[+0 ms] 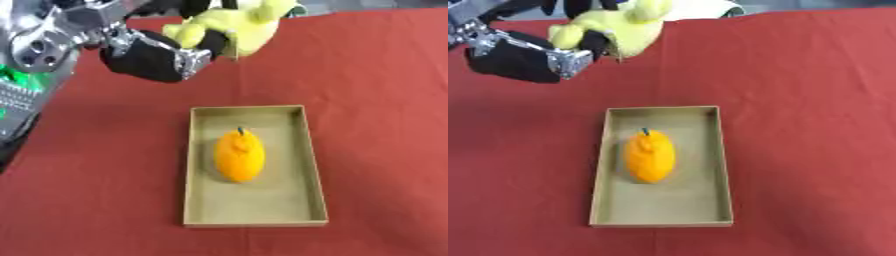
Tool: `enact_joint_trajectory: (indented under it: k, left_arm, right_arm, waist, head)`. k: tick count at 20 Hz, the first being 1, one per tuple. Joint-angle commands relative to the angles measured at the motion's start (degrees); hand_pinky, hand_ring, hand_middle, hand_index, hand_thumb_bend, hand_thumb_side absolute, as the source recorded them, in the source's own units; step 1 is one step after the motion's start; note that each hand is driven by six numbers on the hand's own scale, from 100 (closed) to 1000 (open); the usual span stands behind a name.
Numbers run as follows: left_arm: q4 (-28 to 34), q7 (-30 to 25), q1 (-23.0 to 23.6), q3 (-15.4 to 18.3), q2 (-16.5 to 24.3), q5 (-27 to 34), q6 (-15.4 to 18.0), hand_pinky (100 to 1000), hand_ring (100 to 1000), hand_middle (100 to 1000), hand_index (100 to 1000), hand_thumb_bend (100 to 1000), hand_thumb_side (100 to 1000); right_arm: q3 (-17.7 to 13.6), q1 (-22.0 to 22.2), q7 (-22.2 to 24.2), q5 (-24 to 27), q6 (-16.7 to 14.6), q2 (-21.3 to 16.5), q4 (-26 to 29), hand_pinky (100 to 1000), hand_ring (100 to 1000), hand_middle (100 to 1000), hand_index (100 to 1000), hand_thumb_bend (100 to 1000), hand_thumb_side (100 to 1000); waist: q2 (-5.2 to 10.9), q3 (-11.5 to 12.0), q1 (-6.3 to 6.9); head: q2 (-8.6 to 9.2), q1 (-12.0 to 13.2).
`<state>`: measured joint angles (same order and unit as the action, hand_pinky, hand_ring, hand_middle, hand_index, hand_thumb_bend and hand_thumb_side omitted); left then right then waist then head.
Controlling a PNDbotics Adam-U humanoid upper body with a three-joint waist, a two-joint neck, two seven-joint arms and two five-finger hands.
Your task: Pick up objects on the table and place them in the box.
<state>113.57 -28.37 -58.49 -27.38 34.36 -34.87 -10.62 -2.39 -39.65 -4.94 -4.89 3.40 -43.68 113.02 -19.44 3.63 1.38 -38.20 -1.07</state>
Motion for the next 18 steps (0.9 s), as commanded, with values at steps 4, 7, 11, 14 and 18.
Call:
enact_joint_trajectory:
  k: [4,7,11,14,18]
  left_arm:
    - [1.02,0.79,2.11,-2.24,-0.72,0.29,-0.24,354,460,404,624,100,100]
    - [1.02,0.56,3.61,-3.55,-1.81,-0.29,-0.39,353,460,403,624,100,100]
    - [1.02,0.07,5.49,-5.18,-3.15,-1.26,-0.34,352,460,404,625,100,100]
    - [1.02,-0.59,6.46,-6.61,-3.65,-1.38,0.05,355,462,405,626,100,100]
    - [1.02,-1.76,7.4,-8.47,-4.15,-0.87,0.43,357,464,408,628,100,100]
  right_arm:
    - [-1.23,-0.06,-0.61,-0.26,0.21,-1.57,0.49,751,723,695,866,131,951]
    - [-1.28,0.07,-0.57,-0.38,0.24,-1.34,0.54,751,724,695,866,131,955]
    - [-1.44,0.23,-0.59,-0.49,0.26,-1.07,0.54,751,724,694,866,128,959]
    - [-1.54,0.35,-0.61,-0.52,0.29,-0.96,0.51,750,724,694,866,128,960]
    - [-1.6,0.44,-0.57,-0.51,0.34,-0.81,0.44,750,723,693,865,126,962]
  waist:
    - [0.48,0.46,-0.59]
    - [0.12,0.52,-0.92]
    - [-0.19,0.46,-1.23]
    - [-0.27,0.4,-1.23]
    - [-0.27,0.35,-1.17]
  head:
    - [-0.96,0.15]
    - [-1.02,0.25]
    - [-0.78,0.31]
    - [-0.6,0.23]
    - [-0.21,0.09]
